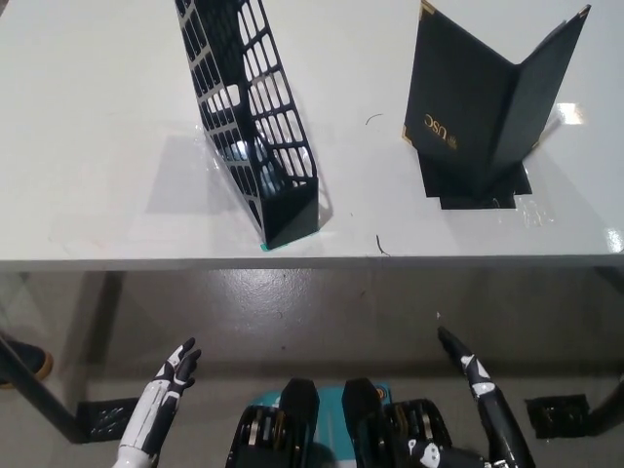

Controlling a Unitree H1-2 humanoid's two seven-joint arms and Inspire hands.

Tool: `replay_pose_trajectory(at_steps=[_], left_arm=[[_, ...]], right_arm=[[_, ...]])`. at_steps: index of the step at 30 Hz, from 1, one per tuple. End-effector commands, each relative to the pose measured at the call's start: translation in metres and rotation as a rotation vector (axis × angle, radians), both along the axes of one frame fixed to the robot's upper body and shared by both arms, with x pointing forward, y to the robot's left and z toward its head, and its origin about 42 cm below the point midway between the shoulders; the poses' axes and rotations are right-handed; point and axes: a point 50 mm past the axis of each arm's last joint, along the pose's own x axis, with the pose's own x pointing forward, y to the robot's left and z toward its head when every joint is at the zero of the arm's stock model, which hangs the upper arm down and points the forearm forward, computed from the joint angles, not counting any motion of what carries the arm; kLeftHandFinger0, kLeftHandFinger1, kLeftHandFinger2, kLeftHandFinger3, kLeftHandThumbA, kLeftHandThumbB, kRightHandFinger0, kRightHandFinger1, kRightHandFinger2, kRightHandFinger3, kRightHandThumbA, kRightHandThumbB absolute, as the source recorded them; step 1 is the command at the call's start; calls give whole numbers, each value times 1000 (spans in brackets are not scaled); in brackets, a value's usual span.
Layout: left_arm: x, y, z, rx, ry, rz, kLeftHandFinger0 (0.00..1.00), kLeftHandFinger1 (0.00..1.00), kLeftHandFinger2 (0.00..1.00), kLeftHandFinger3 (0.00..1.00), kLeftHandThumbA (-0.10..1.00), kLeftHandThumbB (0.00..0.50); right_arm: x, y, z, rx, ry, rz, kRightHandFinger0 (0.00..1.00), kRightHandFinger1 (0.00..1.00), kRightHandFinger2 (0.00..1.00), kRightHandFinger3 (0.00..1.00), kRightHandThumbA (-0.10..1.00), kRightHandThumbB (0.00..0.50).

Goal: A notebook is kept standing on the table on the right hand side and a black shelf is kept on the left hand side and the robot uses its right hand to grab the notebook and places it in the shelf

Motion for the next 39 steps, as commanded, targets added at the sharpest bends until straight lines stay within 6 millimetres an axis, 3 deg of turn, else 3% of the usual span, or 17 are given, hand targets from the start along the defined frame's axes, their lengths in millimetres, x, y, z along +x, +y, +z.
replay_pose_trajectory(at_steps=[1, 8, 11, 13, 14, 16, 21, 23, 27, 33, 39], left_arm=[[5, 1, 10, 11, -73, -20, 1000, 1000, 1000, 1000, 1000, 158], [4, 1, 10, 8, -78, -18, 1000, 1000, 1000, 1000, 1000, 166], [3, 0, 11, 10, -68, -18, 1000, 1000, 1000, 1000, 1000, 165], [4, 1, 11, 1, -67, -23, 1000, 1000, 1000, 1000, 1000, 170], [4, 1, 11, -2, -67, -26, 1000, 1000, 1000, 1000, 1000, 164], [4, 0, 11, -1, -72, -23, 1000, 1000, 1000, 1000, 1000, 156], [5, 0, 10, -2, -77, -26, 1000, 1000, 1000, 1000, 1000, 148], [6, 0, 11, -2, -79, -21, 1000, 1000, 1000, 1000, 1000, 139], [6, 0, 11, -2, -76, -19, 1000, 1000, 1000, 1000, 1000, 141], [5, 1, 9, 10, -76, -12, 1000, 1000, 1000, 1000, 1000, 160], [4, 1, 8, 6, -75, -12, 1000, 1000, 1000, 1000, 1000, 164]], right_arm=[[3, 11, 65, -7, -337, -26, 1000, 1000, 1000, 1000, 1000, 247], [37, -2, 95, 41, -421, -165, 1000, 1000, 1000, 1000, 1000, 262], [56, -9, 101, 90, -447, -214, 1000, 1000, 1000, 1000, 1000, 236], [72, -14, 111, 109, -458, -282, 1000, 1000, 1000, 1000, 1000, 260], [80, -16, 117, 118, -435, -323, 1000, 1000, 1000, 1000, 1000, 303], [92, -23, 124, 104, -419, -344, 1000, 1000, 1000, 1000, 1000, 316], [123, -36, 129, 156, -373, -353, 1000, 1000, 1000, 1000, 1000, 338], [139, -39, 133, 164, -341, -389, 1000, 1000, 1000, 1000, 1000, 384], [160, -42, 137, 179, -325, -434, 1000, 1000, 1000, 1000, 1000, 381], [187, -41, 136, 256, -267, -482, 1000, 1000, 1000, 1000, 1000, 402], [211, -38, 136, 338, -257, -495, 1000, 1000, 1000, 1000, 1000, 462]])
